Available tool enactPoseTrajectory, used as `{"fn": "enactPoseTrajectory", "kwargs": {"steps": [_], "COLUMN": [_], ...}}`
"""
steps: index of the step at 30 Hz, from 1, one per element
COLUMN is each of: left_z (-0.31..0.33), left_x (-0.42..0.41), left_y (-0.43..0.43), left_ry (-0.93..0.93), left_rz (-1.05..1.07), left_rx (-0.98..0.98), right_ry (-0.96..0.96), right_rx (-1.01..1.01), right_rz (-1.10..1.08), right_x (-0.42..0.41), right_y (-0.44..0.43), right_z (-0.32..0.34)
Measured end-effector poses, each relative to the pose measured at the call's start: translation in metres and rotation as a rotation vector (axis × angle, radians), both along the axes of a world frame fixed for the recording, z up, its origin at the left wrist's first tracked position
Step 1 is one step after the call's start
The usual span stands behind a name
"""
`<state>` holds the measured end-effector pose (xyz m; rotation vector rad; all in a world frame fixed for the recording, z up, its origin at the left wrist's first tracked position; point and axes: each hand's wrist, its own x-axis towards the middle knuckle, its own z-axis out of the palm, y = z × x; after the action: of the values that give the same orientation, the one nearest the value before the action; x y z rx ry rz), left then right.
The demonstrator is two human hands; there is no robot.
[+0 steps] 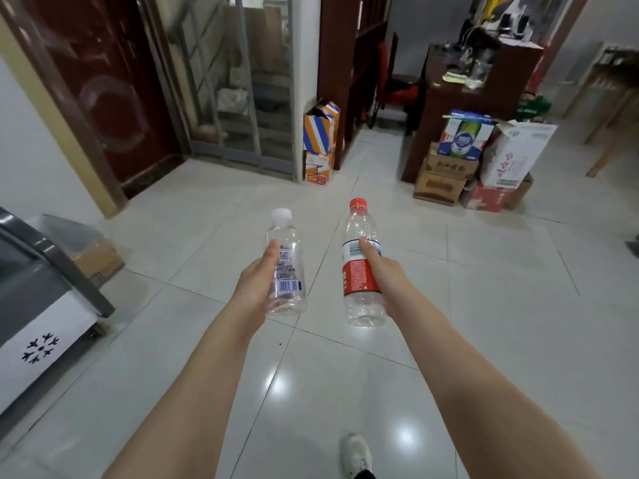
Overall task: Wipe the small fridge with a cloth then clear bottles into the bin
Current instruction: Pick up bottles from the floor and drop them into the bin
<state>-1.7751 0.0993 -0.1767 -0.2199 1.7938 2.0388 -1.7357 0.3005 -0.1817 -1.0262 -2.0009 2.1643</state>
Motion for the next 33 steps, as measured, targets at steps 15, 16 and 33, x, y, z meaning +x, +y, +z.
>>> {"fn": "enactPoseTrajectory", "kwargs": {"steps": [15, 16, 33], "left_z": [0.002, 0.001, -0.014], "left_x": [-0.212, -0.229, -0.535], "left_y": [0.076, 0.073, -0.074], "left_ry": [-0.064, -0.069, -0.039], "left_rz": [0.412, 0.42, 0.588], "left_rx": [-0.033, -0.038, -0.002], "right_ry": [-0.035, -0.035, -0.044], "right_rx": [0.035, 0.043, 0.034], "right_rz": [0.357, 0.375, 0.627], "right_x": [-0.291, -0.31, -0.655], "right_y": [0.075, 0.072, -0.084], "right_z": [0.008, 0.007, 0.011]}}
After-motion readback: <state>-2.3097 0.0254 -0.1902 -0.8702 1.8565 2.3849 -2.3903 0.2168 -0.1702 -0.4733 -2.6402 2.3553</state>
